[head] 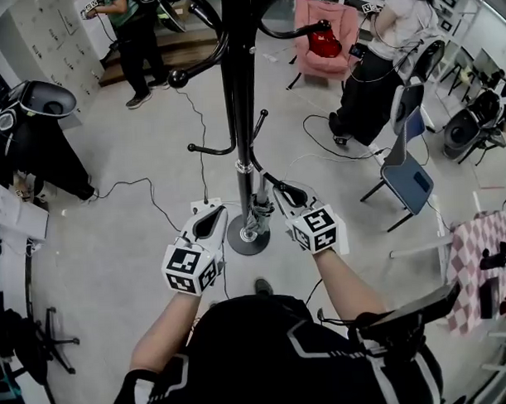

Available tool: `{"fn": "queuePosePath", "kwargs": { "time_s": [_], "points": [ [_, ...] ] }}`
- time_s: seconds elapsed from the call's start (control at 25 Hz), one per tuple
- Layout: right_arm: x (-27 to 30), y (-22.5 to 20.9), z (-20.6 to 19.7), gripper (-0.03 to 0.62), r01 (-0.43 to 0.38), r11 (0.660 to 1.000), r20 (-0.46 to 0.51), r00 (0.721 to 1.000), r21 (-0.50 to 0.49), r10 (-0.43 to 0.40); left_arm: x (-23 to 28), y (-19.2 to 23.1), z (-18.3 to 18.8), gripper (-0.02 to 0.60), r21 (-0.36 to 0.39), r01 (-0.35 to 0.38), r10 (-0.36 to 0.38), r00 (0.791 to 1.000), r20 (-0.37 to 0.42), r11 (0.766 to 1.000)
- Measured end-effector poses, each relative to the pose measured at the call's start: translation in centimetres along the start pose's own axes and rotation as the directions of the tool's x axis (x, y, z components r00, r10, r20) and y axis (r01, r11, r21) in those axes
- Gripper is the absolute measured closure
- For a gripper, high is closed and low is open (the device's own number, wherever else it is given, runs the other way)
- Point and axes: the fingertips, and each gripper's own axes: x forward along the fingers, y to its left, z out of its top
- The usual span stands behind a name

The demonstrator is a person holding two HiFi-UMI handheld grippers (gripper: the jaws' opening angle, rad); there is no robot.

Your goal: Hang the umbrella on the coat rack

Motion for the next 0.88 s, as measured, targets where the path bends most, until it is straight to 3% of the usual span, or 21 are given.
{"fn": "queuePosePath", "kwargs": {
  "time_s": [0.4, 0.64, 0.88],
  "points": [
    [-3.1, 2.9, -0.6, 0.583, 0.053, 0.997, -0.013, 0.999, 0.049, -0.053, -2.3, 0.8, 0.0, 0.572, -0.02, 0.039, -0.038, 0.999, 0.008, 0.999],
    [-4.5, 6.0, 1.3, 0.583, 0.042, 0.997, 0.015, 0.999, 0.071, -0.043, -4.6, 1.5, 0.5, 0.572, -0.002, 0.035, -0.035, 0.999, 0.026, 0.999],
    [-5.9, 8.2, 4.5, 0.583, 0.086, 0.996, 0.049, 0.995, 0.024, -0.087, -5.4, 1.2, 1.5, 0.572, 0.03, 0.048, -0.049, 0.998, 0.044, 0.998]
  ]
}}
